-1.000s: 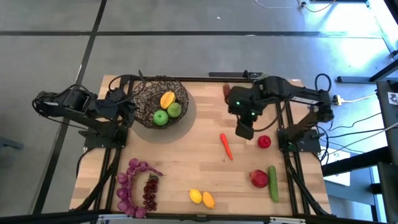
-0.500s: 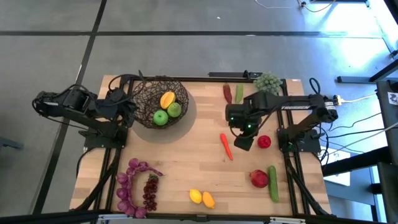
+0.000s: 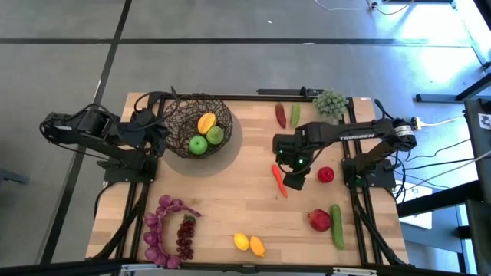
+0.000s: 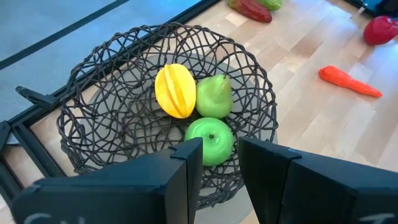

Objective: Build produce basket
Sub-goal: Put the red apple into the black wire basket

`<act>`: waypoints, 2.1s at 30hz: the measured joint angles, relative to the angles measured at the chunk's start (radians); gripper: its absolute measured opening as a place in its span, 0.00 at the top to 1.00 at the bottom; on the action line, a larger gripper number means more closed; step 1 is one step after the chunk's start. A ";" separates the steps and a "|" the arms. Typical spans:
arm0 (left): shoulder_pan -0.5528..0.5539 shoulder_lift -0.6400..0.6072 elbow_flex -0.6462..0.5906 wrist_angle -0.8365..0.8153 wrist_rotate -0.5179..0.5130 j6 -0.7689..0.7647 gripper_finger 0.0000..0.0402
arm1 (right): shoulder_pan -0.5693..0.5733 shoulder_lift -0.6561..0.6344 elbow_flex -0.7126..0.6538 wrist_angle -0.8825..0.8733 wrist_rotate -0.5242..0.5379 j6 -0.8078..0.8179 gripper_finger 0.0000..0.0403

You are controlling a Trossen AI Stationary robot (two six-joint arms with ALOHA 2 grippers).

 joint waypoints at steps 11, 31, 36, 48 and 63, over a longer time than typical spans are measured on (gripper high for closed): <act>0.000 0.000 0.000 0.000 0.006 0.001 0.77 | 0.000 0.000 -0.023 0.084 -0.019 -0.019 0.80; 0.000 0.000 0.000 0.000 0.008 0.004 0.77 | 0.001 0.058 -0.023 0.077 0.069 -0.116 0.69; 0.000 0.000 0.000 0.001 0.008 0.026 0.77 | 0.010 0.091 -0.023 0.046 0.094 -0.187 0.62; 0.000 0.000 0.000 0.002 0.067 0.090 0.77 | 0.047 0.125 -0.023 -0.051 0.191 -0.364 0.56; 0.000 0.000 0.000 0.002 0.168 0.404 0.77 | 0.047 0.125 -0.023 -0.051 0.139 -0.394 0.56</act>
